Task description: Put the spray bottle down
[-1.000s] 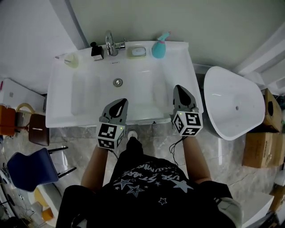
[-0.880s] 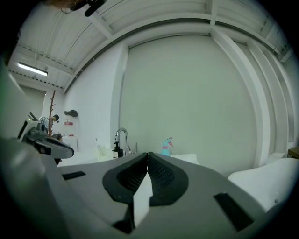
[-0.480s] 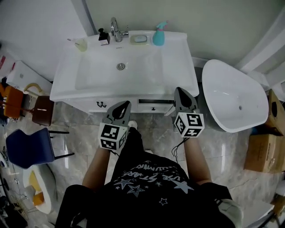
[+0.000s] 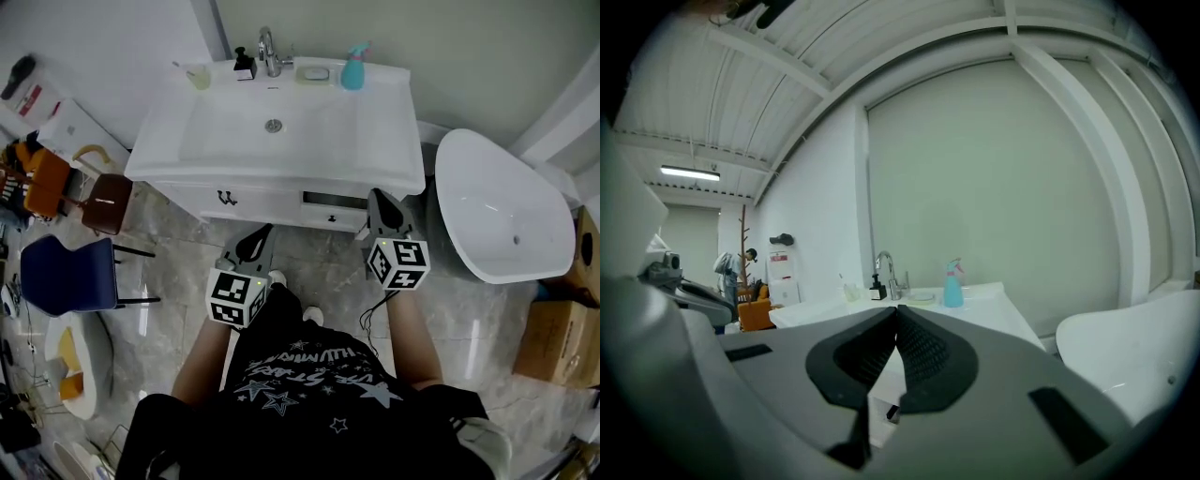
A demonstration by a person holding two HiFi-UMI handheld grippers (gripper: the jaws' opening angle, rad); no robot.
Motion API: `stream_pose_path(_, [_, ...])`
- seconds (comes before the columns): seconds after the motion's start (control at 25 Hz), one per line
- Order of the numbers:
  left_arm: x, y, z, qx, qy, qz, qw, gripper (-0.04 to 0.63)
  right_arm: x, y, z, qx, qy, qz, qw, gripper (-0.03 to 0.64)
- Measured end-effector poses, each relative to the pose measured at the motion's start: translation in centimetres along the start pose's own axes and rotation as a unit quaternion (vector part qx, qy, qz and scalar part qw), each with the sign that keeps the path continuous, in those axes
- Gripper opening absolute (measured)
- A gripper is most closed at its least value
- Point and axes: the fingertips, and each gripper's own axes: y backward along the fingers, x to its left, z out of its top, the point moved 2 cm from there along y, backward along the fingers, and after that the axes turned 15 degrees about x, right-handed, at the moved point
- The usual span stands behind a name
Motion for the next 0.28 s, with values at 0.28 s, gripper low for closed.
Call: stream_pose_path(0.28, [0.19, 0.72, 0.24, -0.005, 0.000, 0.011, 0.9999, 0.015, 1.04, -0.46, -0.45, 0.005, 0.001, 0.016, 1.000, 0.012])
